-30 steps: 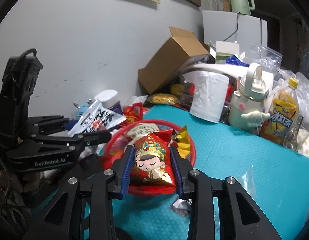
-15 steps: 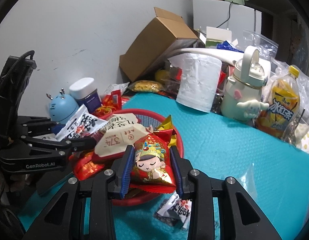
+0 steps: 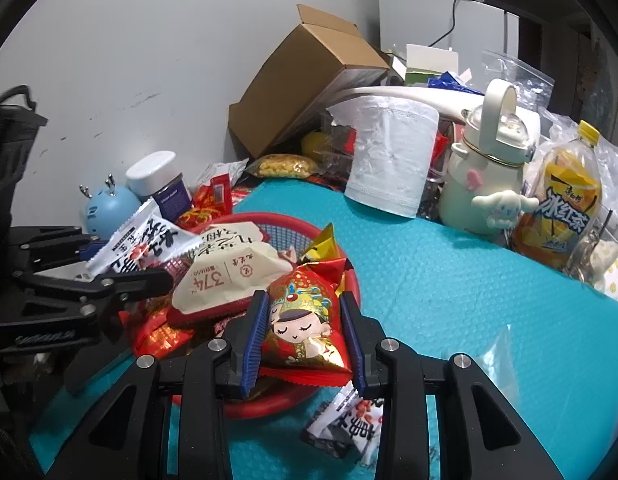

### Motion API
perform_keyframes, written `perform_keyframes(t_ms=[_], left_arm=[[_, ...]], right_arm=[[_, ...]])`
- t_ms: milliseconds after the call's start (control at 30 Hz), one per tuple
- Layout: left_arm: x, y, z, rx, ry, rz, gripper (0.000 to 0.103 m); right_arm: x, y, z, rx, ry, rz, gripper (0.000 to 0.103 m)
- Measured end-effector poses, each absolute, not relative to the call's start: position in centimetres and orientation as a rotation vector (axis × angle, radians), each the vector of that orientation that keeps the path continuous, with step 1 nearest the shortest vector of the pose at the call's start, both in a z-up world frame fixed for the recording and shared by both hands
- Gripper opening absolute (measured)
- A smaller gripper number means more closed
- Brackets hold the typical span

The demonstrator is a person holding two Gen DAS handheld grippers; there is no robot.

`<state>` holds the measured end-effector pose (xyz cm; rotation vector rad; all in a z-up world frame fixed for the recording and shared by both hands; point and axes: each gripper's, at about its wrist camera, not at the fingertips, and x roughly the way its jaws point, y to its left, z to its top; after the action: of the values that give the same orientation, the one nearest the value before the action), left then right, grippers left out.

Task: Organize snacks
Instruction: 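Lower both packets into the basket and open both tools to release them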

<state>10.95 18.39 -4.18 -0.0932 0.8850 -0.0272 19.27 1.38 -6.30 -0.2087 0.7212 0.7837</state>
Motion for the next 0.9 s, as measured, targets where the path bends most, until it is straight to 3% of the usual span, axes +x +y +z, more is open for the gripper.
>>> perform_keyframes(t_ms=[200,367,900], left_arm=[[12.2,17.8,-5.4,-0.107,0.941,-0.06,0.043],[12.7,18.1,-6.7,-0.132,0.993,-0.05,0.061],[10.8,19.7,-4.2,-0.173,0.852,-0.016,0.063]], right_arm=[[19.4,1.1,-6.3,-0.199,0.733,0.78,0.035],[19.3,1.1,-6.4,-0.2,0.742,0.79,0.035],[19.8,2.5,-7.4,-0.208,0.78,0.826,0.038]])
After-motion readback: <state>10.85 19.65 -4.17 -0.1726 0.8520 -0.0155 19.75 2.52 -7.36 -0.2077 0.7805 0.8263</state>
